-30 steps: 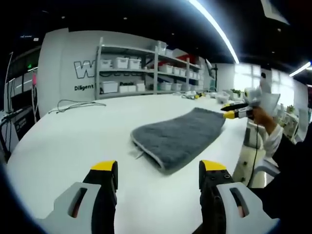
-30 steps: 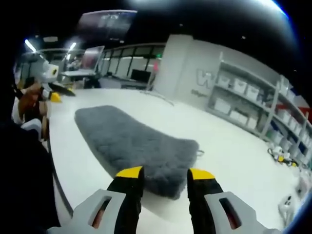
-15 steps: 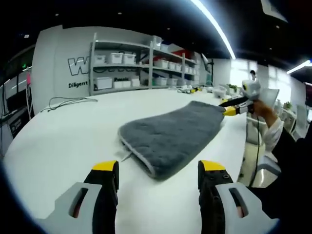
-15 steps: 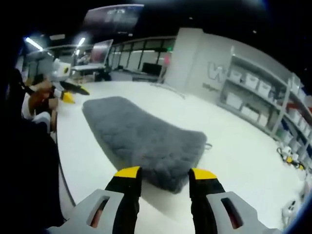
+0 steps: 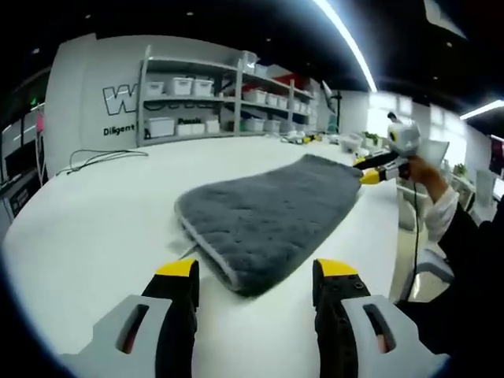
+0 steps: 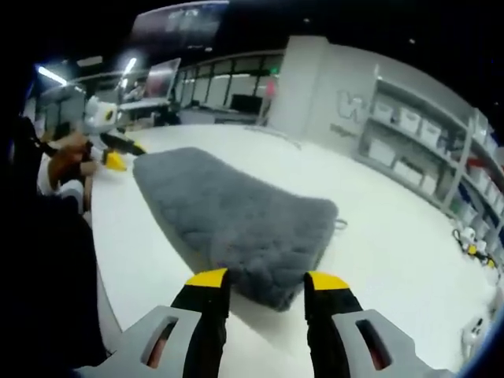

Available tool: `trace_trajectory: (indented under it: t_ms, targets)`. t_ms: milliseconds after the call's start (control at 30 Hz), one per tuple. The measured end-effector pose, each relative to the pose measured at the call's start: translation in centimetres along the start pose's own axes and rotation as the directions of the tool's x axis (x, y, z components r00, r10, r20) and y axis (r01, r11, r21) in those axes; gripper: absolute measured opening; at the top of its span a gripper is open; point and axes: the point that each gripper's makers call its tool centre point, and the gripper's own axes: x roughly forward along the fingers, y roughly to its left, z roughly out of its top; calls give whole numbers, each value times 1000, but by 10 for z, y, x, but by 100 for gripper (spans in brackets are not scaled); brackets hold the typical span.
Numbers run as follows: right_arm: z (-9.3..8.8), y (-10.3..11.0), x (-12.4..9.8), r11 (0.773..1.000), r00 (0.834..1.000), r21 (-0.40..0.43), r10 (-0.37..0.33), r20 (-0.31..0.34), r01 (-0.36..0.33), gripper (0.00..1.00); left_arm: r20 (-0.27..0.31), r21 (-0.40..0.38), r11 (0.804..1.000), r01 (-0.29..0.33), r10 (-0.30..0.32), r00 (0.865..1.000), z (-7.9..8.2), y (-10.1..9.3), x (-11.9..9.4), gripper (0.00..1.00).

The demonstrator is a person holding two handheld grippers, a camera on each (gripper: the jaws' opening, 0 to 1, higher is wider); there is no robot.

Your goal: Open the folded towel by lifting each exposed corner and separating the folded layers until the towel lies flat within the target outline without major curled edges

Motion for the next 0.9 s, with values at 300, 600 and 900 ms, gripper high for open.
trace_trajectory:
  t_ms: [300,600,900]
  targets:
    - [-7,7,2,999,1000,32,9,-25,-9,35,-4,6,1000,3,-3,1000,-5,-1,2,51]
    - [-11,11,2,998,999,63,31,-15,-30,32,17,14,1000,4,-5,1000,-1,1,5,46]
    - [-14,16,2,994,998,88,58,-10,-57,27,8,34,999,21,-22,1000,1,8,10,33]
